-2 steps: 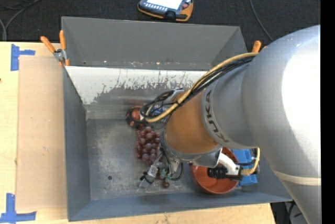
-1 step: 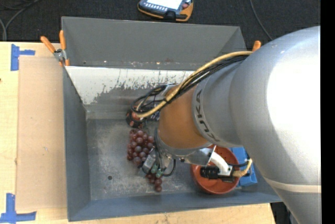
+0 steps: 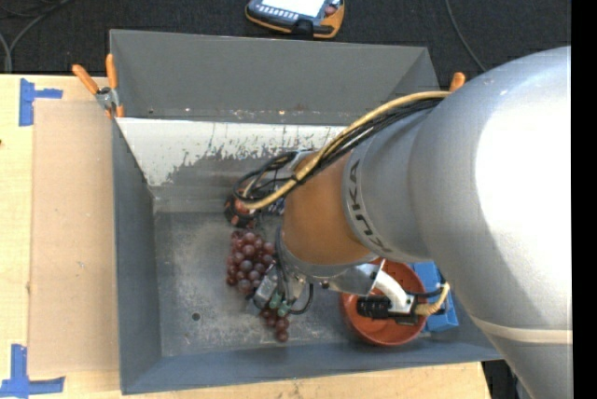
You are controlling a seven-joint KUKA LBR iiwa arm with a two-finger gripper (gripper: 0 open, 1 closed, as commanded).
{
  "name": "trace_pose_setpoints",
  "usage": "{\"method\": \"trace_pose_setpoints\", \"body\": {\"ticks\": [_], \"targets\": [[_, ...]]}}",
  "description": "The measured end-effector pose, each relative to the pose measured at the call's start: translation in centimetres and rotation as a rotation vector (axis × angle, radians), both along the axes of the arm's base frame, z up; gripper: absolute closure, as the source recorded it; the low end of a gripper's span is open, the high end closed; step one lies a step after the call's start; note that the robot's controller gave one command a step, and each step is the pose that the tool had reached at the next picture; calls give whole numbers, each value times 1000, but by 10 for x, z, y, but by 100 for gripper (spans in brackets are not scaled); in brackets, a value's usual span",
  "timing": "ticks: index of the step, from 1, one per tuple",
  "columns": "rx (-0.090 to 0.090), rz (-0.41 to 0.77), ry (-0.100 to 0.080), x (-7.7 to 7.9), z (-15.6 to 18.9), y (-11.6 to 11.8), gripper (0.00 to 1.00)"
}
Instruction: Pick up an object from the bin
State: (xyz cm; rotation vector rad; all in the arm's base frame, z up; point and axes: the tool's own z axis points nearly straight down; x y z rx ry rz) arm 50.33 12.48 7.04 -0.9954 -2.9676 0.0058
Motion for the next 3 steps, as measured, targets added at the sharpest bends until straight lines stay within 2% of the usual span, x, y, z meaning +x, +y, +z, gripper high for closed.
{"method": "trace_pose_setpoints", "body": {"ticks": [1, 3], "targets": [[-1, 4, 7, -2, 31, -1, 100], [-1, 7, 11, -3, 69, -1, 100]]}}
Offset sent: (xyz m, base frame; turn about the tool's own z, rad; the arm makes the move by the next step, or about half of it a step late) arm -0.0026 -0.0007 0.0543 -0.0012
